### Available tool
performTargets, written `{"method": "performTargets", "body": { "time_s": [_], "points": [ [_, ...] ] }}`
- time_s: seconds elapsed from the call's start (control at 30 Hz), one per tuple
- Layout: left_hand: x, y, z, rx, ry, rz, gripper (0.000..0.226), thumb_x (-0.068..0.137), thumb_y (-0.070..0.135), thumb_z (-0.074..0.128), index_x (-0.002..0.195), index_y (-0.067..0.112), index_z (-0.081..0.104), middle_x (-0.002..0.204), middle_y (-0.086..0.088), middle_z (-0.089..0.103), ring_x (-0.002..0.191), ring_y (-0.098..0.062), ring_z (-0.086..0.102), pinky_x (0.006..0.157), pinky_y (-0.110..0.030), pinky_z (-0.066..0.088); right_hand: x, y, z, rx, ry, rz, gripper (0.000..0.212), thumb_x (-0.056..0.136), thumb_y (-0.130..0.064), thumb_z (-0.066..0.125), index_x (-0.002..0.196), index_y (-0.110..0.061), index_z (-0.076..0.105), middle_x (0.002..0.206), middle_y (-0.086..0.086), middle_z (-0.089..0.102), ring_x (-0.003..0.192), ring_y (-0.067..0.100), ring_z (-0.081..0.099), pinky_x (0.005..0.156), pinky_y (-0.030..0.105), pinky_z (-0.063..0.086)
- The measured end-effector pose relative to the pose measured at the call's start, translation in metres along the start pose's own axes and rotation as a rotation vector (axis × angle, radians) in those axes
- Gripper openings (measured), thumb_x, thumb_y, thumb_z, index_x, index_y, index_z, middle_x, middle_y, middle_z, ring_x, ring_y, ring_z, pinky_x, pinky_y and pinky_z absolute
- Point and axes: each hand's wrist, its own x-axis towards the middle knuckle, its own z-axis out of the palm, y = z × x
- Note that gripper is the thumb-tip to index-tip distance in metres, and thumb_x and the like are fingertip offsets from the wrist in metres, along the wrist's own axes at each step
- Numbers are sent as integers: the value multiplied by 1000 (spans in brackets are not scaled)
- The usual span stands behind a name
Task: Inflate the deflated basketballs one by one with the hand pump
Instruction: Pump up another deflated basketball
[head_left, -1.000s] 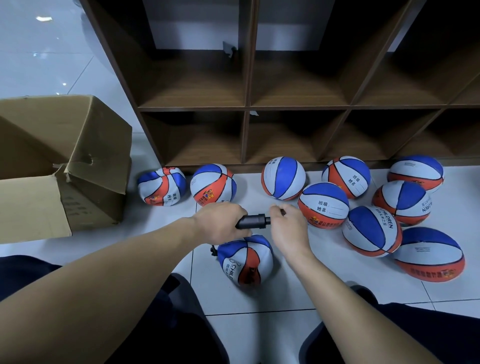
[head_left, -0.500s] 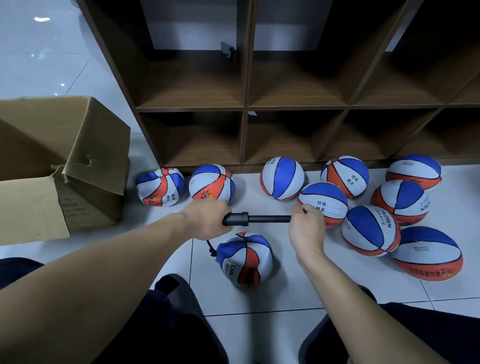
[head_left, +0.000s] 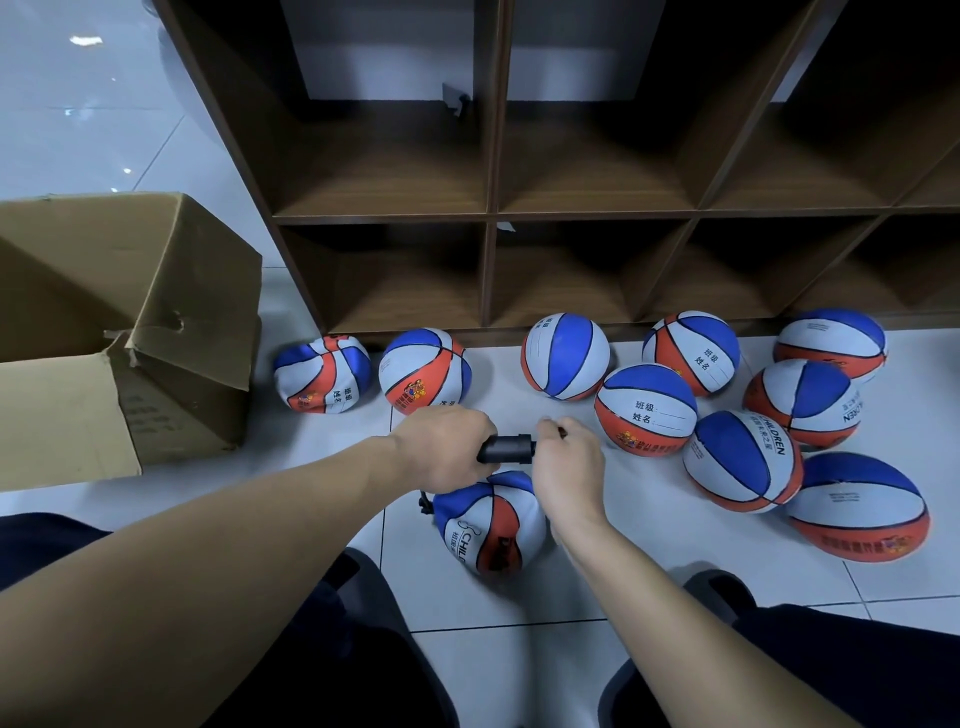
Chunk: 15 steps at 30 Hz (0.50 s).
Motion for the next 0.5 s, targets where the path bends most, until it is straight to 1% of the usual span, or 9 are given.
{"method": "performTargets", "body": {
  "time_s": [0.07, 0.17, 0.23, 0.3, 0.37, 0.4, 0.43, 0.5],
  "points": [
    [0, 2, -1, -11, 12, 16, 26, 99, 47, 64, 83, 26, 62, 72, 3, 62, 64, -16, 55, 55, -32, 37, 0, 0, 1, 34, -6, 7, 36, 102, -21, 53, 69, -12, 41, 63, -1, 46, 61, 21, 43, 58, 35, 36],
    [0, 1, -1, -3, 36, 24, 30, 98, 48, 64, 78, 26, 58, 70, 4, 60, 65, -20, 57, 55, -32, 37, 2, 2, 2, 48, -22, 11, 37, 102, -22, 53, 68, -15, 40, 62, -4, 43, 61, 20, 41, 59, 34, 36],
    [0, -2, 1, 2, 36, 20, 33, 98, 49, 63, 76, 26, 55, 69, 4, 60, 64, -17, 55, 55, -32, 37, 5, 3, 1, 49, -54, 6, 37, 103, -23, 54, 69, -14, 41, 62, -4, 42, 60, 19, 40, 59, 33, 37],
    [1, -4, 2, -11, 22, 17, 35, 97, 51, 64, 74, 27, 53, 69, 4, 60, 64, -16, 54, 56, -32, 37, 8, 4, -2, 45, -91, -13, 36, 103, -24, 56, 72, -10, 45, 62, -4, 42, 58, 15, 39, 59, 32, 37],
    [1, -6, 2, -45, 1, 10, 34, 96, 50, 66, 75, 26, 55, 68, 4, 60, 65, -19, 58, 56, -32, 41, 13, 4, -10, 58, -106, -38, 33, 103, -21, 58, 78, -1, 49, 64, -3, 42, 58, 12, 37, 60, 33, 35],
    [1, -8, 1, -66, -12, 2, 33, 95, 49, 67, 75, 25, 57, 68, 4, 60, 66, -21, 60, 56, -32, 43, 17, 5, -15, 67, -91, -49, 31, 101, -18, 58, 79, 1, 50, 65, -3, 41, 58, 11, 35, 60, 33, 34],
    [0, -12, 1, -82, -26, -8, 31, 95, 47, 68, 76, 24, 59, 69, 3, 60, 67, -22, 60, 57, -33, 45, 23, 6, -22, 76, -63, -52, 30, 100, -15, 58, 75, -2, 50, 63, -5, 40, 59, 12, 33, 59, 33, 32],
    [-2, -23, 0, -89, -49, -36, 30, 94, 47, 69, 80, 22, 62, 71, 3, 61, 69, -22, 60, 62, -37, 50, 34, 8, -36, 89, 5, -34, 40, 98, -12, 59, 62, -18, 44, 57, -10, 34, 60, 14, 30, 59, 33, 28]
  ]
}}
